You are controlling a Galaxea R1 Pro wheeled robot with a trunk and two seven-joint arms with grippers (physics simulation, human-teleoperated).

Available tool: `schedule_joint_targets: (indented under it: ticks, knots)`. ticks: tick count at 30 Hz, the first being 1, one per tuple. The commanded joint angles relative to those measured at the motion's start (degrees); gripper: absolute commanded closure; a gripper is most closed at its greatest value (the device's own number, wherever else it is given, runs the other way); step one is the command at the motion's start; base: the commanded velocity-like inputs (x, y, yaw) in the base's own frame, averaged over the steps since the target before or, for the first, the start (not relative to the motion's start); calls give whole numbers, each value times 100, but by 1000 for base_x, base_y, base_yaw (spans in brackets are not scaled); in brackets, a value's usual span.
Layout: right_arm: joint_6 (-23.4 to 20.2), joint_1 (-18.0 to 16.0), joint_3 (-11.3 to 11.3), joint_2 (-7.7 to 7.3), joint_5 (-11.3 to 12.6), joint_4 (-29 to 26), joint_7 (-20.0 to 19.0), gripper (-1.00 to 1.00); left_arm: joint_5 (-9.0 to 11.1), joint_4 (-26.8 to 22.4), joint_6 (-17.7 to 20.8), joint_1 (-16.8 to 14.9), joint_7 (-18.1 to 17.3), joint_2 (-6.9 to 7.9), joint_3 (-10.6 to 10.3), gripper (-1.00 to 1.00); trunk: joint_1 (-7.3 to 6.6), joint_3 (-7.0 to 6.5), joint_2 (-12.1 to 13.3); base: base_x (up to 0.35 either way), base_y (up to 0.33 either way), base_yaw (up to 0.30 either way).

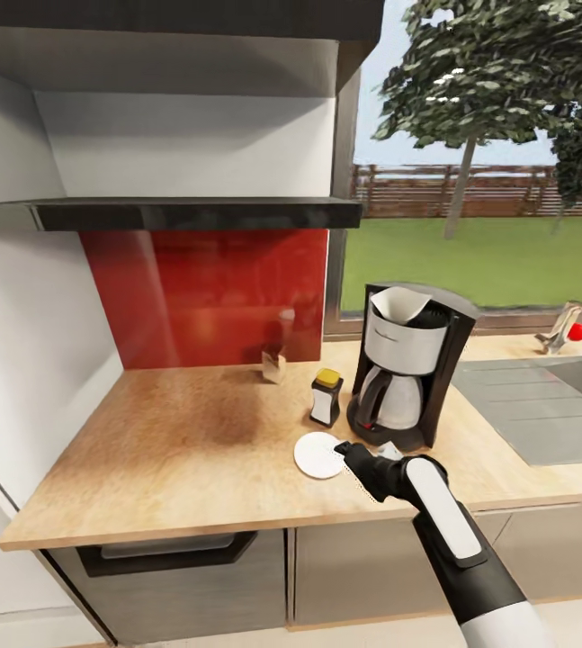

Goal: Set up a coffee station on the kitchen countertop: keep the coffee maker on the countertop, move the bottle of coffee from the kitchen shelf to the counter next to the coffee maker, place a paper coffee filter on top of the coffee maker, put the saucer next to the coffee maker with the coffee cup on the saucer, and place the electric kettle next to the coffee maker.

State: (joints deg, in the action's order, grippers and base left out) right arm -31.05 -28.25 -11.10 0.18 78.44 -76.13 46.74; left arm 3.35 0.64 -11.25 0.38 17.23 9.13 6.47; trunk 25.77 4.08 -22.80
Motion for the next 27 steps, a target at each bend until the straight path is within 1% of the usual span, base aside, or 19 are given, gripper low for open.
schedule_joint_targets:
  ticks: [1,4,9,16,24,27]
  knots:
    - [-15,-5,2,0,31,-117,43,-100,34,7,-43,-3,-9,-1,29,-100,1,12,-12,-242,-205,0]
    - [-15,-5,3,0,31,-310,51,-100,34,1,-45,-3,-9,1,29,-100,1,12,-12,-258,-193,0]
    - [-15,-5,-3,7,31,-377,54,-100,34,-2,-51,-3,-9,-5,29,-100,1,12,-12,-291,-126,0]
    - [-15,-5,-28,9,31,-486,54,-100,29,-12,-52,-11,-4,-14,15,-100,1,12,-12,-330,-17,0]
    - [-15,-5,-52,17,32,-479,54,-100,17,-41,-52,-19,-9,-1,31,-100,1,12,-12,-331,-1,0]
    - [-15,-5,-57,21,33,-470,54,-100,13,-70,-63,-20,-9,2,36,-100,1,12,-12,-195,0,0]
